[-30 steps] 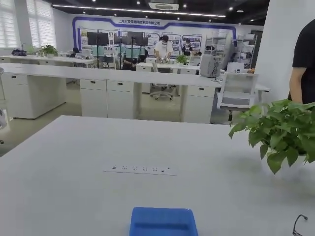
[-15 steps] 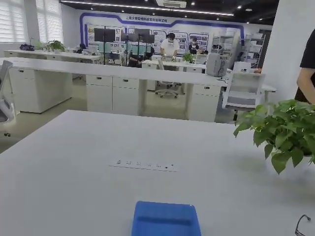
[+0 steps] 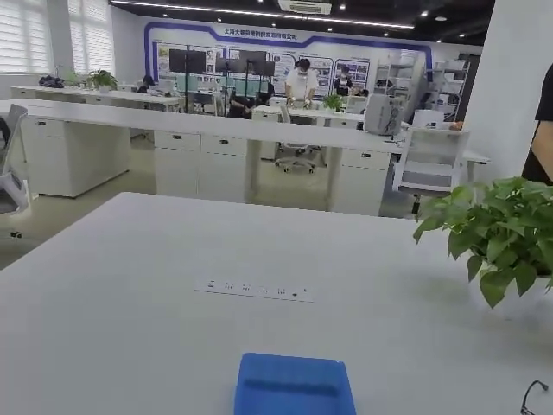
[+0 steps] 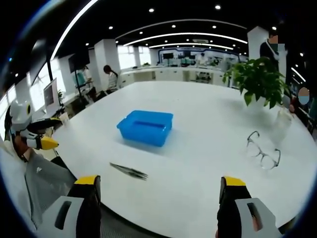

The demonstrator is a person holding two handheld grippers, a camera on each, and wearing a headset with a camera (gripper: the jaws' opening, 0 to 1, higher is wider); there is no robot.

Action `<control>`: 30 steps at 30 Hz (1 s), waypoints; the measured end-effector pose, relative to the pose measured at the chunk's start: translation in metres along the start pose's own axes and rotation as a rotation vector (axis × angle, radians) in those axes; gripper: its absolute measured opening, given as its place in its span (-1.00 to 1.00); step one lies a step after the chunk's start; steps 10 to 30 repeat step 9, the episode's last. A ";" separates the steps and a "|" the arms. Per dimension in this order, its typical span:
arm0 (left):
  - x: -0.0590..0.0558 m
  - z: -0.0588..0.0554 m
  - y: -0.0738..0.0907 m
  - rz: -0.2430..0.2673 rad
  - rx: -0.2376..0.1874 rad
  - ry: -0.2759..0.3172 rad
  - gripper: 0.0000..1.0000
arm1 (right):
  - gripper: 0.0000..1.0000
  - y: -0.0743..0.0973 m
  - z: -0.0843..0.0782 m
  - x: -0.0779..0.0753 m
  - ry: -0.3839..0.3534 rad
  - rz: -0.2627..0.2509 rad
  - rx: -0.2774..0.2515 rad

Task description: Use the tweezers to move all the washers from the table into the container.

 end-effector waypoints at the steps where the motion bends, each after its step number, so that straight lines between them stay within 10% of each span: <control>1: 0.000 0.001 0.000 0.000 -0.004 0.000 0.98 | 0.98 0.000 0.000 0.000 0.000 0.001 0.002; 30: 0.000 0.000 -0.001 0.001 -0.001 -0.012 0.98 | 0.98 0.001 0.000 0.000 0.005 -0.007 0.002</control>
Point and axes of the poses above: the centre of the closed fingertips' face, and the gripper's own axes: y roughly backward along the fingers, x roughly to its left, z roughly out of its top, the point moved 8 cm from there along y, roughly backward along the fingers, and after that the axes turned 8 degrees about -y, right-handed, at the moved point
